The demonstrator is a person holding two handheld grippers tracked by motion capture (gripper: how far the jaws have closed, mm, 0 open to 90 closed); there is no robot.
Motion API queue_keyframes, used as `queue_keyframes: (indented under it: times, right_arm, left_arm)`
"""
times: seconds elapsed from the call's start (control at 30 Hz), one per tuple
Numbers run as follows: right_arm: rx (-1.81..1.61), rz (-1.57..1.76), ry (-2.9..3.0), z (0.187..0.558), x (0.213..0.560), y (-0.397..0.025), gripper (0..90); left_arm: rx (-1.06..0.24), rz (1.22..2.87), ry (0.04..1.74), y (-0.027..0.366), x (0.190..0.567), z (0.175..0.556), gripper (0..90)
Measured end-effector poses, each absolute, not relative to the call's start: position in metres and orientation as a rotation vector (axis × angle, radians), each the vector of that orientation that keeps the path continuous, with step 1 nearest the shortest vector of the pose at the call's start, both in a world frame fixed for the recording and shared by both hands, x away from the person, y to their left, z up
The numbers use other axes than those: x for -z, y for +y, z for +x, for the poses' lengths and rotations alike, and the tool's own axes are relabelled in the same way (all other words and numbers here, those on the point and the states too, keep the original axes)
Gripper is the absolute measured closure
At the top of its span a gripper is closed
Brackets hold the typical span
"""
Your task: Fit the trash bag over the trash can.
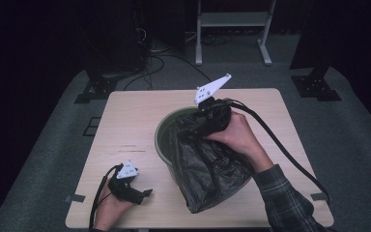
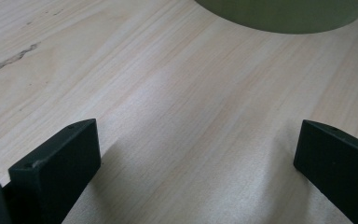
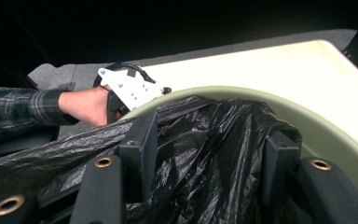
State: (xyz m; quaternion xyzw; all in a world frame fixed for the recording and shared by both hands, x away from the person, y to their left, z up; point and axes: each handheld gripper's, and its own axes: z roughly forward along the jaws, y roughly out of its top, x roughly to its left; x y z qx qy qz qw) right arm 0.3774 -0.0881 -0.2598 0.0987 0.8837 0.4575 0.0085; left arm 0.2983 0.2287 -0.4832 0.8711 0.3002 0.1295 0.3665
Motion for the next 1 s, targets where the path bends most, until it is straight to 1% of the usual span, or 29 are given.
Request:
queue_keyframes:
  times: [0.1,0.13,0.17,0.23,0.27,0.37,0.5,0.53,0.63,0.73,0.8,1.0]
  right_arm:
    - [-1.412,0.301,2.770,0.378,0.262,-0.087,47.7]
    - [-1.411,0.296,2.771,0.378,0.263,-0.086,50.8]
    - [-1.411,0.291,2.771,0.378,0.263,-0.086,55.2]
    - [-1.413,0.284,2.781,0.378,0.264,-0.085,70.9]
    - [-1.405,0.283,2.778,0.378,0.265,-0.085,76.0]
    - [-1.395,0.283,2.782,0.380,0.266,-0.084,85.2]
    - [-1.402,0.283,2.791,0.382,0.268,-0.082,87.0]
    - [-1.406,0.282,2.791,0.383,0.268,-0.083,86.9]
    - [-1.433,0.275,2.792,0.383,0.267,-0.083,86.9]
    - [-1.451,0.269,2.797,0.384,0.266,-0.083,87.0]
    - [-1.461,0.267,2.797,0.384,0.266,-0.084,86.9]
    - [-1.498,0.246,2.795,0.385,0.265,-0.084,87.0]
  left_arm:
    - [-0.316,2.205,0.757,0.230,0.474,0.298,0.0]
    - [-0.319,2.192,0.752,0.231,0.469,0.297,0.0]
    - [-0.316,2.149,0.735,0.233,0.460,0.296,0.0]
    - [-0.305,2.104,0.719,0.236,0.446,0.294,0.0]
    - [-0.302,2.084,0.710,0.238,0.439,0.293,0.0]
    - [-0.296,2.058,0.677,0.242,0.414,0.291,0.0]
    - [-0.332,2.040,0.628,0.244,0.383,0.292,0.0]
    - [-0.332,2.030,0.616,0.244,0.377,0.293,2.1]
    - [-0.349,2.026,0.568,0.239,0.353,0.299,4.4]
    - [-0.332,2.019,0.520,0.231,0.335,0.307,5.6]
    - [-0.323,2.014,0.482,0.224,0.323,0.312,7.9]
    - [-0.311,2.052,0.404,0.200,0.297,0.329,8.1]
